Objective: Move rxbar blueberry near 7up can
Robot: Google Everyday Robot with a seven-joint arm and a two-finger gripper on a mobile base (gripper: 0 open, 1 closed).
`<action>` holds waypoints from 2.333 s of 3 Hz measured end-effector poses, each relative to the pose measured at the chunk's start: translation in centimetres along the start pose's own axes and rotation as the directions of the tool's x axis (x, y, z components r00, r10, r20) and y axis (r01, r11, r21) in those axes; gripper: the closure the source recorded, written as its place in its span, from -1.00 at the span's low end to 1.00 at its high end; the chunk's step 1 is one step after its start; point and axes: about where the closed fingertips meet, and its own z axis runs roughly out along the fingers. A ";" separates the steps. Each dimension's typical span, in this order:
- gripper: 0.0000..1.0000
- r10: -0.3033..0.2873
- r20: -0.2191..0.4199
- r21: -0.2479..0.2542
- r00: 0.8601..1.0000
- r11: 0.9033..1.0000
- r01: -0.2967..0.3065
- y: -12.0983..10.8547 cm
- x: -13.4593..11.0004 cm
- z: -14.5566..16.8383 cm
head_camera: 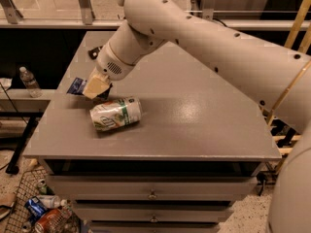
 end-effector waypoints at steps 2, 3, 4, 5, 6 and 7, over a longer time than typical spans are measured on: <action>-0.74 -0.003 -0.002 -0.006 1.000 1.000 0.003 0.2 -0.1 0.3; -1.00 -0.005 -0.003 -0.009 1.000 1.000 0.005 0.3 -0.1 0.5; -1.00 -0.005 -0.003 -0.009 1.000 1.000 0.005 0.3 -0.1 0.5; -1.00 -0.001 -0.001 0.037 1.000 0.999 0.001 0.7 0.4 -2.1; -1.00 0.025 0.015 0.104 1.000 0.994 -0.026 1.9 2.0 -6.5; -1.00 0.107 0.067 0.159 0.992 0.980 -0.116 2.9 8.0 -11.1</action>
Offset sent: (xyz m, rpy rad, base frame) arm -0.0009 0.0013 -0.0007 -0.0007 0.0012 0.0029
